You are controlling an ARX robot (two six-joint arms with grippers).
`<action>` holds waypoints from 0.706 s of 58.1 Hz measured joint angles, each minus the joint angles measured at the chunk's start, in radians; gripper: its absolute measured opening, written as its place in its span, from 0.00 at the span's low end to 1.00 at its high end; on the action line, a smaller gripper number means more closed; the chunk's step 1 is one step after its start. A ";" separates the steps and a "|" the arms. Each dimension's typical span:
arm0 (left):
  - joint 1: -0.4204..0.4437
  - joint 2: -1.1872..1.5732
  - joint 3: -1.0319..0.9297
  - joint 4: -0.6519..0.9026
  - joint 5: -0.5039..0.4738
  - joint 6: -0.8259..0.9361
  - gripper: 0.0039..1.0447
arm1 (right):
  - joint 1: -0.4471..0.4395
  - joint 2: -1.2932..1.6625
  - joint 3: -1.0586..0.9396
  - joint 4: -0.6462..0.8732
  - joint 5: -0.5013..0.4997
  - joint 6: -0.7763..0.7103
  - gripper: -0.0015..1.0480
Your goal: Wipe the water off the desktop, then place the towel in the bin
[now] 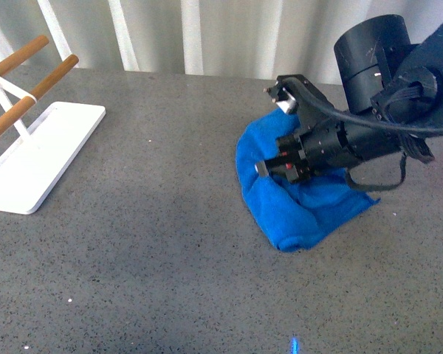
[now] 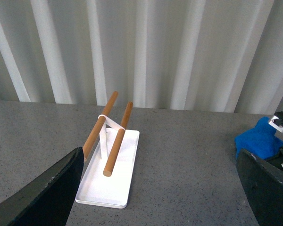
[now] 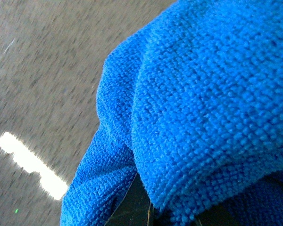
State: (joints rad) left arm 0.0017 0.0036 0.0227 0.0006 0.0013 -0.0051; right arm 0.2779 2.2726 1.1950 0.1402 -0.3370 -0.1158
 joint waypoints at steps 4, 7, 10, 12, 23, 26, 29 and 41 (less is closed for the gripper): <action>0.000 0.000 0.000 0.000 0.000 0.000 0.94 | -0.002 -0.045 -0.064 -0.020 0.002 -0.036 0.05; 0.000 0.000 0.000 0.000 0.000 0.000 0.94 | -0.016 -0.092 -0.129 -0.039 0.004 -0.074 0.05; 0.000 0.000 0.000 0.000 0.000 0.000 0.94 | -0.035 -0.132 -0.180 -0.051 0.007 -0.106 0.05; 0.000 0.000 0.000 0.000 0.000 0.000 0.94 | -0.053 -0.164 -0.217 -0.058 0.011 -0.138 0.05; 0.000 0.000 0.000 0.000 0.000 0.000 0.94 | -0.174 -0.328 -0.381 -0.093 0.025 -0.278 0.05; 0.000 0.000 0.000 0.000 0.000 0.000 0.94 | -0.201 -0.359 -0.407 -0.105 0.025 -0.309 0.05; 0.000 0.000 0.000 0.000 0.000 0.000 0.94 | -0.224 -0.386 -0.428 -0.113 0.024 -0.337 0.05; 0.000 0.000 0.000 0.000 0.000 0.000 0.94 | -0.329 -0.475 -0.439 -0.166 0.023 -0.437 0.05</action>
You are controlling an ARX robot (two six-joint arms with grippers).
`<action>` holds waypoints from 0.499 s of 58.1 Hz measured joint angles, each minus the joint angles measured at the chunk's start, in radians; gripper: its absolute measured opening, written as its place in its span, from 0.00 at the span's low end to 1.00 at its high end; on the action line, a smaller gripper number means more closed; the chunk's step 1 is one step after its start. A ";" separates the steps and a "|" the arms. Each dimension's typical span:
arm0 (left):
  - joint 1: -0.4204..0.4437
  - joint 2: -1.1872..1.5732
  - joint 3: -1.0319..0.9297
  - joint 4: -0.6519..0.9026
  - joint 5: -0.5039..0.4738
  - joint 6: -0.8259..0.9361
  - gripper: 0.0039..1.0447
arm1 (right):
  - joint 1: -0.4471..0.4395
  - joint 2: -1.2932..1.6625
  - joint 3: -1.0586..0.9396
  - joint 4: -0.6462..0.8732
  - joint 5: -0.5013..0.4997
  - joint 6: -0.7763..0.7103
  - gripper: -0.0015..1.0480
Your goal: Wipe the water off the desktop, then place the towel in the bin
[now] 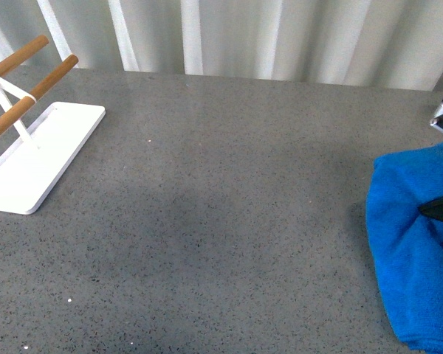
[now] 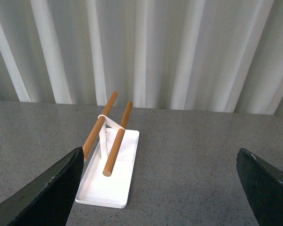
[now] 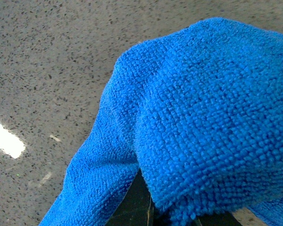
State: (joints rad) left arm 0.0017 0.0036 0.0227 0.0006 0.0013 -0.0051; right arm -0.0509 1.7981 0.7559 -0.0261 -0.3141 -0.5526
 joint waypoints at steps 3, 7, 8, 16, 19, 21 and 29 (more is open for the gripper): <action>0.000 0.000 0.000 0.000 0.000 0.000 0.94 | -0.013 -0.004 0.005 -0.006 0.002 -0.009 0.05; 0.000 0.000 0.000 0.000 0.000 0.000 0.94 | -0.034 -0.005 0.020 -0.018 0.005 -0.023 0.05; 0.000 0.000 0.000 0.000 0.000 0.000 0.94 | -0.039 -0.005 0.026 -0.020 0.008 -0.027 0.05; 0.000 0.000 0.000 0.000 0.000 0.000 0.94 | -0.072 -0.005 0.095 -0.043 0.035 -0.047 0.05; 0.000 0.000 0.000 0.000 0.000 0.000 0.94 | -0.074 -0.005 0.126 -0.051 0.043 -0.047 0.05; 0.000 0.000 0.000 0.000 0.000 0.000 0.94 | -0.074 -0.005 0.144 -0.058 0.046 -0.047 0.05; 0.000 0.000 0.000 0.000 0.000 0.000 0.94 | -0.058 -0.019 0.222 -0.091 0.051 -0.044 0.05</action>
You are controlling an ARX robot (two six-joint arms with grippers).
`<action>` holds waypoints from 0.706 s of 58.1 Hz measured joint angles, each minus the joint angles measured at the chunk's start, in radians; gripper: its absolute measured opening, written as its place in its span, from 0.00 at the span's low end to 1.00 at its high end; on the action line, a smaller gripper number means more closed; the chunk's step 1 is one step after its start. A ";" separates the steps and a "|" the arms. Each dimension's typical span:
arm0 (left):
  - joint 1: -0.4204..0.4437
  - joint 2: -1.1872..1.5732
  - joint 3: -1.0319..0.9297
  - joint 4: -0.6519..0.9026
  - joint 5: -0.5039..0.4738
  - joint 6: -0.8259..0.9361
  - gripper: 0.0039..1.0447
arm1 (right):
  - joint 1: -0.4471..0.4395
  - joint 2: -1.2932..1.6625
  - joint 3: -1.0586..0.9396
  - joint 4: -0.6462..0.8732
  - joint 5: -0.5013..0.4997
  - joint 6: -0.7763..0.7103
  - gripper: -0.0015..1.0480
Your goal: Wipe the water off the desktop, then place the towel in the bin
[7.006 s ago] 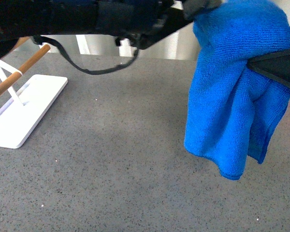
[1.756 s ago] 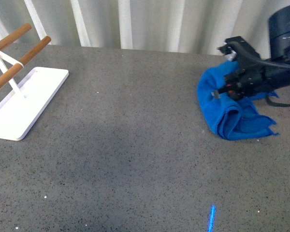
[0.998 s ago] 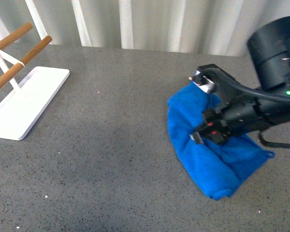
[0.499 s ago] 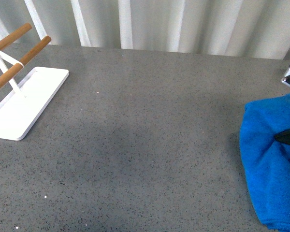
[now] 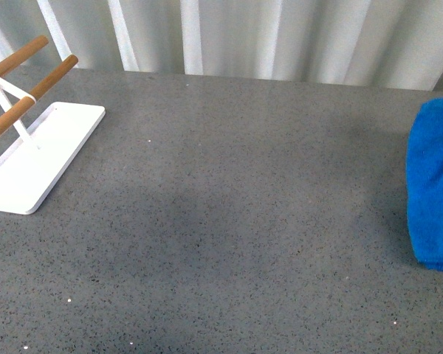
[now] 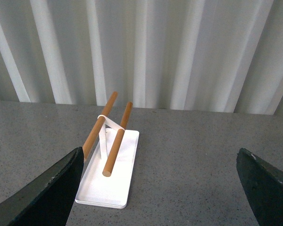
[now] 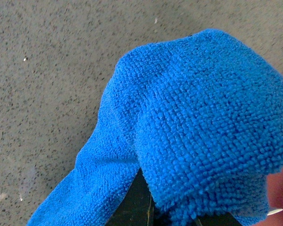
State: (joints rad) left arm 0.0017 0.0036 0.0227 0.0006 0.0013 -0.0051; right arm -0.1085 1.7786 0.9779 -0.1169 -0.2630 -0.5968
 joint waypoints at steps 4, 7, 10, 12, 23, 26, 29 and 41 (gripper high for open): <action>0.000 0.000 0.000 0.000 0.000 0.000 0.94 | 0.016 -0.012 0.045 -0.016 0.001 0.003 0.05; 0.000 0.000 0.000 0.000 0.000 0.000 0.94 | 0.026 -0.021 0.090 -0.033 0.004 0.012 0.05; 0.000 0.000 0.000 0.000 0.000 0.000 0.94 | 0.031 -0.029 0.127 -0.043 0.011 0.020 0.05; 0.000 0.000 0.000 0.000 0.000 0.000 0.94 | 0.031 -0.033 0.168 -0.053 0.017 0.032 0.05; 0.000 0.000 0.000 0.000 0.000 0.000 0.94 | -0.094 -0.034 0.387 -0.128 0.063 0.108 0.05; 0.000 0.000 0.000 0.000 0.000 0.000 0.94 | -0.174 -0.031 0.446 -0.163 0.080 0.144 0.05; 0.000 0.000 0.000 0.000 0.000 0.000 0.94 | -0.242 -0.024 0.481 -0.185 0.102 0.163 0.05; 0.000 0.000 0.000 0.000 0.000 0.000 0.94 | -0.457 0.042 0.486 -0.228 0.092 0.190 0.05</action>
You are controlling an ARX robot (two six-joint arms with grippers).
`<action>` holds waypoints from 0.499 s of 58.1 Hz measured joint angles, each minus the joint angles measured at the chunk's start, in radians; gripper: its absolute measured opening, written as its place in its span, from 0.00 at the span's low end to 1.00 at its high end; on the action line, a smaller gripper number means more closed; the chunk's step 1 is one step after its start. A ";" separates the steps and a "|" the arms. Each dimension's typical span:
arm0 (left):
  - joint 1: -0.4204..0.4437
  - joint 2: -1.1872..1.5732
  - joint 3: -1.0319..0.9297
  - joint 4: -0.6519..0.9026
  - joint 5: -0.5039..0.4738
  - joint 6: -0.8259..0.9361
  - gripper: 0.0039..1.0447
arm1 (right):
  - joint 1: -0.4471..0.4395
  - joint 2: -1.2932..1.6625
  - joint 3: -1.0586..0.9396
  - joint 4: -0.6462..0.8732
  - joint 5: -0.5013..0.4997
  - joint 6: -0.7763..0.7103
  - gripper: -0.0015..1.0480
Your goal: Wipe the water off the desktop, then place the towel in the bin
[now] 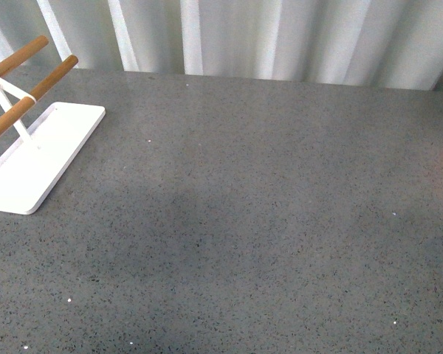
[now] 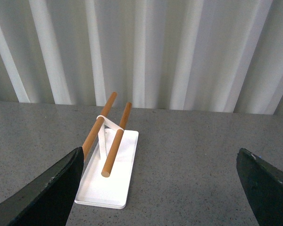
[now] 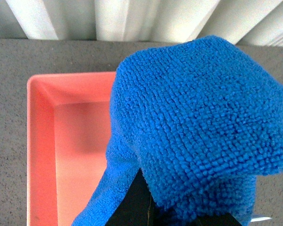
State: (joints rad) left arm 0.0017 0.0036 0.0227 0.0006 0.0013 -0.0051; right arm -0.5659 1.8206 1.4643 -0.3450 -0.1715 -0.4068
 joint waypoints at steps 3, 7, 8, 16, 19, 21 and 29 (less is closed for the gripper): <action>0.000 0.000 0.000 0.000 0.000 0.000 0.94 | -0.021 0.006 -0.022 0.002 -0.009 0.001 0.05; 0.000 0.000 0.000 0.000 0.000 0.000 0.94 | -0.035 0.021 -0.034 0.003 -0.019 0.003 0.05; 0.000 0.000 0.000 0.000 0.000 0.000 0.94 | -0.036 0.024 -0.035 0.004 -0.021 0.004 0.05; 0.000 0.000 0.000 0.000 0.000 0.000 0.94 | -0.039 0.055 -0.035 0.005 -0.024 0.010 0.05; 0.000 0.000 0.000 0.000 0.000 0.000 0.94 | -0.040 0.070 -0.035 0.005 -0.019 0.012 0.05; 0.000 0.000 0.000 0.000 0.000 0.000 0.94 | -0.042 0.079 -0.035 0.004 -0.013 0.012 0.05; 0.000 0.000 0.000 0.000 0.000 0.000 0.94 | -0.046 0.108 -0.040 0.001 -0.003 0.014 0.05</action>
State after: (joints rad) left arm 0.0017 0.0036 0.0227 0.0006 0.0013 -0.0051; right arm -0.6121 1.9289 1.4246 -0.3443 -0.1745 -0.3931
